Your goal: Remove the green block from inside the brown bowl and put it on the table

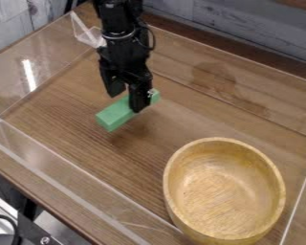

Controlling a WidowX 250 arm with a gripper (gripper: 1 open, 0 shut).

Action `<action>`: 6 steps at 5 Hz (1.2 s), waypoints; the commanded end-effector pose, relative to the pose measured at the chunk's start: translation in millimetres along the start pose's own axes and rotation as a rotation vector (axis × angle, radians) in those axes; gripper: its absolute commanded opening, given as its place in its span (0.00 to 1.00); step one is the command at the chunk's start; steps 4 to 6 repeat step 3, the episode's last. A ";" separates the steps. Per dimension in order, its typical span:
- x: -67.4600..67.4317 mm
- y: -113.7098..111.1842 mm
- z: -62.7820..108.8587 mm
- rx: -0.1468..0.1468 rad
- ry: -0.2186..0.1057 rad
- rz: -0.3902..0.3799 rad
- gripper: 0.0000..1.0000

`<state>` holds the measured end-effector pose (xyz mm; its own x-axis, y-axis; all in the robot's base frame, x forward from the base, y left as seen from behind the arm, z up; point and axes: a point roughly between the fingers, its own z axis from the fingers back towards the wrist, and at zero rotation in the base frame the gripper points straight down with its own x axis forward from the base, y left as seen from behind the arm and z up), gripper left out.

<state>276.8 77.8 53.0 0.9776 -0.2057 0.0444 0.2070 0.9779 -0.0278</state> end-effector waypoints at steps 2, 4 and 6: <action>11.4 4.5 11.2 0.004 -0.047 -0.006 1.00; 14.6 -0.1 13.1 -0.010 -0.052 -0.016 1.00; 14.6 -0.1 13.1 -0.010 -0.052 -0.016 1.00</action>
